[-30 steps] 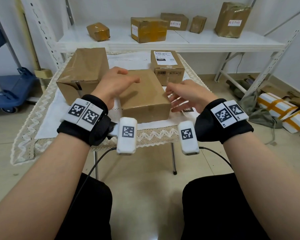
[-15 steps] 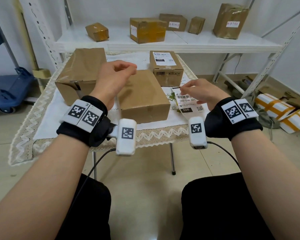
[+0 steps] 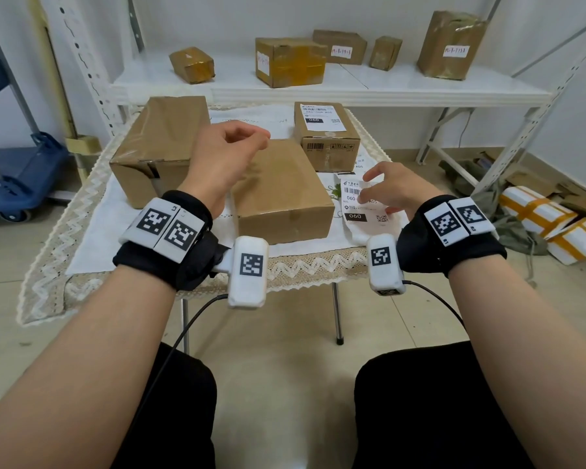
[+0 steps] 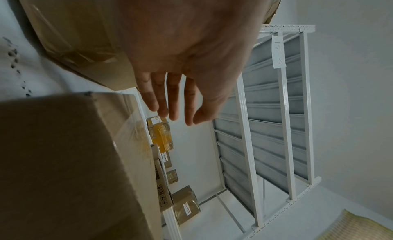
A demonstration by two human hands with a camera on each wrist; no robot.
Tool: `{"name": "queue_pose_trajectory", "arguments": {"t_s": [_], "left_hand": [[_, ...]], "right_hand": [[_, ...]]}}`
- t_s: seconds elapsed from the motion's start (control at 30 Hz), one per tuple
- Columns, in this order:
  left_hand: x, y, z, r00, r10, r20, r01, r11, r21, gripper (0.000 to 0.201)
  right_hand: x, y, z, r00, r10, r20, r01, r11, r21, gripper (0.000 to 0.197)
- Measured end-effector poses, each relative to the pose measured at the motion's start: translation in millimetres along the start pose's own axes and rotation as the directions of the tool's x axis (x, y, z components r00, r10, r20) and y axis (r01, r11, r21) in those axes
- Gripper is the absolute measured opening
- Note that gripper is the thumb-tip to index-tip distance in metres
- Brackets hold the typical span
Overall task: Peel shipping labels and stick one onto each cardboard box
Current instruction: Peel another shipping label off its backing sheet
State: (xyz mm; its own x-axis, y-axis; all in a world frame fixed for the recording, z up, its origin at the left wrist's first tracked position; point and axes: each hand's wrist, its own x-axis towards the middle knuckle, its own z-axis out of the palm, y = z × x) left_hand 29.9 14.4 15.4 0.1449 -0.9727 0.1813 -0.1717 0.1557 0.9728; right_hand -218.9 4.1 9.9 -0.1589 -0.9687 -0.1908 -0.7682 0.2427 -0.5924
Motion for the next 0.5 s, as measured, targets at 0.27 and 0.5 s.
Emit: {"name": "queue_pose_trajectory", "arguments": {"t_s": [0.27,0.5], "left_hand": [[1.5,-0.4,-0.6,0.998,0.031,-0.062,-0.032,0.999,-0.018,0.012],[1.2,0.3,-0.6,0.995,0.043,-0.088,-0.045,0.999,-0.023,0.008]], "right_hand": [[5.1,3.5,2.9,0.999,0.023,0.036,-0.027,0.995,0.096,0.056],[7.8,1.3,2.3,1.0,-0.014,-0.016,0.017,0.982,0.188,0.069]]}}
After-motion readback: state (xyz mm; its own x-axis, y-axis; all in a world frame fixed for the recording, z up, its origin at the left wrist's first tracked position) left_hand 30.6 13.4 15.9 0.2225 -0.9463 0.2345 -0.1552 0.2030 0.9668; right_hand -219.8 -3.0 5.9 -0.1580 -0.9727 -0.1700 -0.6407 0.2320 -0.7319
